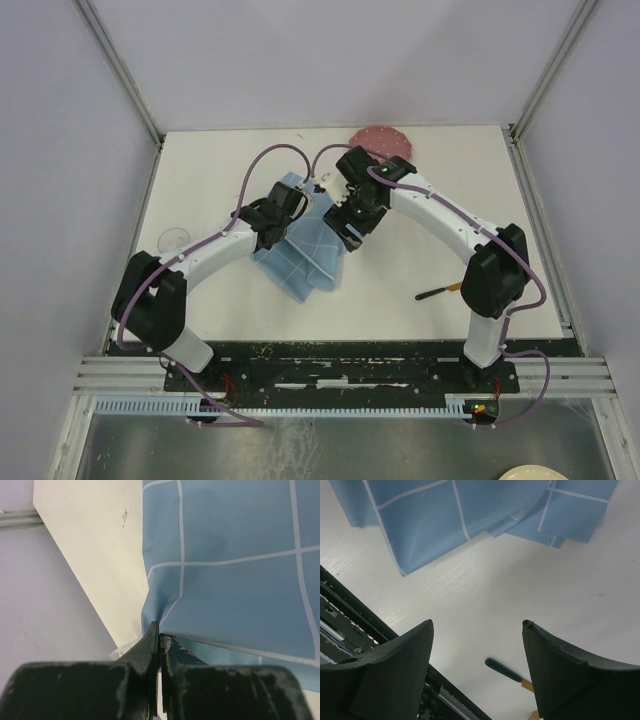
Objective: Set the dinner table for one person
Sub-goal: Fold the napkin at the center of the board.
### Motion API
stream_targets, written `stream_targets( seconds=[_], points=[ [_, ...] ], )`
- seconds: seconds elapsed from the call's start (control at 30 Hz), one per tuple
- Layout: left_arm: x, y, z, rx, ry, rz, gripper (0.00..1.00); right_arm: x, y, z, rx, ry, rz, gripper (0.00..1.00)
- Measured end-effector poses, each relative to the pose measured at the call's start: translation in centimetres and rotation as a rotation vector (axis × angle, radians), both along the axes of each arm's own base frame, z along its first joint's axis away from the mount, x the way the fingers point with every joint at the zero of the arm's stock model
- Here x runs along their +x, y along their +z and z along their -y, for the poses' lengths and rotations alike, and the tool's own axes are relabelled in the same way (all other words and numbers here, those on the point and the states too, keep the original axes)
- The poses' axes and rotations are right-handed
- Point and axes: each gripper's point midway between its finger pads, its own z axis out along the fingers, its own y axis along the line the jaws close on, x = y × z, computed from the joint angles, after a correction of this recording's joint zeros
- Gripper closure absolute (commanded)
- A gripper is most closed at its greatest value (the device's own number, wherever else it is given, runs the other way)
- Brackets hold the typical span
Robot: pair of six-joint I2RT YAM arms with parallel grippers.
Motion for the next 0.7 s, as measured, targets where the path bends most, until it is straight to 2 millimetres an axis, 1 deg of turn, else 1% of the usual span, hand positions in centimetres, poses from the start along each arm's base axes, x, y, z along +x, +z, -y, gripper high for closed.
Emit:
stream_targets(
  seconds=[0.07,0.13,0.23,0.3,0.4,0.5,0.57,0.63,0.7],
  points=[
    [0.2,0.0,-0.8,-0.006,0.028,0.002,0.97,-0.2,-0.3,-1.4,0.012,0.010,-0.013,0.23],
    [0.3,0.0,-1.6,-0.011,0.054,0.002,0.97,0.0,-0.9,-2.5,0.012,0.008,-0.027,0.23],
    [0.5,0.2,-2.9,-0.028,0.104,0.009,0.97,1.1,-2.3,-3.2,-0.005,-0.010,-0.032,0.23],
    [0.5,0.7,-3.9,-0.039,0.131,0.018,0.97,1.8,-3.4,-2.9,-0.035,-0.028,-0.032,0.24],
    [0.4,1.5,-5.0,-0.055,0.165,0.037,0.97,2.7,-4.2,-2.0,-0.085,-0.060,-0.014,0.24],
    [0.4,2.0,-5.7,-0.061,0.182,0.047,0.97,3.7,-4.1,-0.8,-0.117,-0.094,0.019,0.25],
    [0.4,2.3,-5.7,-0.063,0.184,0.047,0.97,4.8,-3.9,0.5,-0.132,-0.133,0.039,0.25],
    [0.7,2.8,-5.6,-0.070,0.182,0.053,0.97,5.9,-3.7,2.7,-0.146,-0.187,0.053,0.25],
    [1.0,3.6,-5.3,-0.085,0.176,0.063,0.97,6.9,-3.4,5.6,-0.173,-0.245,0.072,0.25]
  ],
)
